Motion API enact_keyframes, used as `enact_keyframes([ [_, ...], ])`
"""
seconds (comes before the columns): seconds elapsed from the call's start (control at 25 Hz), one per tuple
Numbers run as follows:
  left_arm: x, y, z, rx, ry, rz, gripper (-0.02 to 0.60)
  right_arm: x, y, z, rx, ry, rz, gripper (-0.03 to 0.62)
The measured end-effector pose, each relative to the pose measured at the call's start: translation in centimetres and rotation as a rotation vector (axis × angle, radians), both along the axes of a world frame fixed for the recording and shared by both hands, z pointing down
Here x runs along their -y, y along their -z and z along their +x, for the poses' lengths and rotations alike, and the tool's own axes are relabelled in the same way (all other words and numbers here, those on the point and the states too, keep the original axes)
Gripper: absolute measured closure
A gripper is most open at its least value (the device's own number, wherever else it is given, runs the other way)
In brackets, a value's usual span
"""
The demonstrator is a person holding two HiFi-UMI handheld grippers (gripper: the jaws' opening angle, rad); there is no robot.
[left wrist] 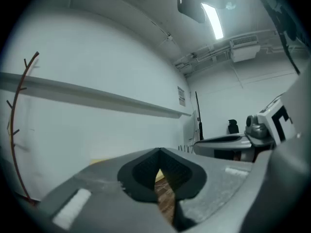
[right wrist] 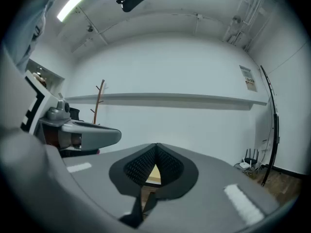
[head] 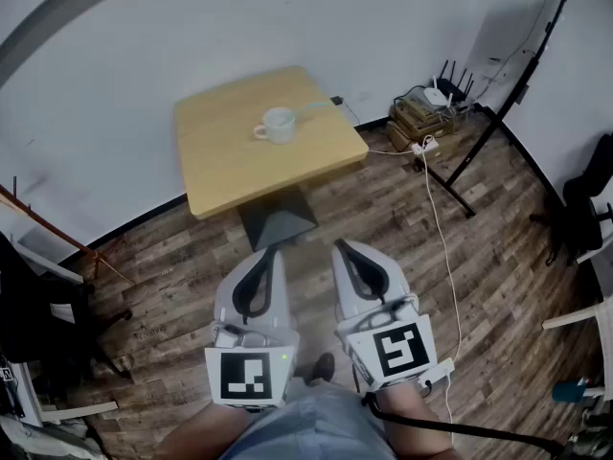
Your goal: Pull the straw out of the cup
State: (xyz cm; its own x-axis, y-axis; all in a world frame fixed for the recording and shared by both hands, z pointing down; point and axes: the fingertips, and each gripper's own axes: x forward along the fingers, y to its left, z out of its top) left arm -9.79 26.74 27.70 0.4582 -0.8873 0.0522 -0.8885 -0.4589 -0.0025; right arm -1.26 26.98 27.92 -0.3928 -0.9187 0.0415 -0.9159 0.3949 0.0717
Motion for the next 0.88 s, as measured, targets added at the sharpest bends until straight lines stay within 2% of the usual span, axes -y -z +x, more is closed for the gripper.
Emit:
enact_keyframes([
  [0.36, -0.5, -0.1, 1.7, 0.008, -0.005, 0.004, 0.561, -0.6, 0.3, 1.7, 0.010, -0.002, 0.011, 0.588],
  [0.64, -1.2, 0.0, 3.5, 0.017, 0.000, 0.003, 0.561, -1.4, 1.0, 3.6, 0.058, 0.020, 0.038, 0.588],
  [0.88, -2.1, -1.4, 4.8, 0.031, 0.012, -0.024, 0.561, -2.0, -0.4, 5.7, 0.085, 0.018, 0.013, 0.588],
])
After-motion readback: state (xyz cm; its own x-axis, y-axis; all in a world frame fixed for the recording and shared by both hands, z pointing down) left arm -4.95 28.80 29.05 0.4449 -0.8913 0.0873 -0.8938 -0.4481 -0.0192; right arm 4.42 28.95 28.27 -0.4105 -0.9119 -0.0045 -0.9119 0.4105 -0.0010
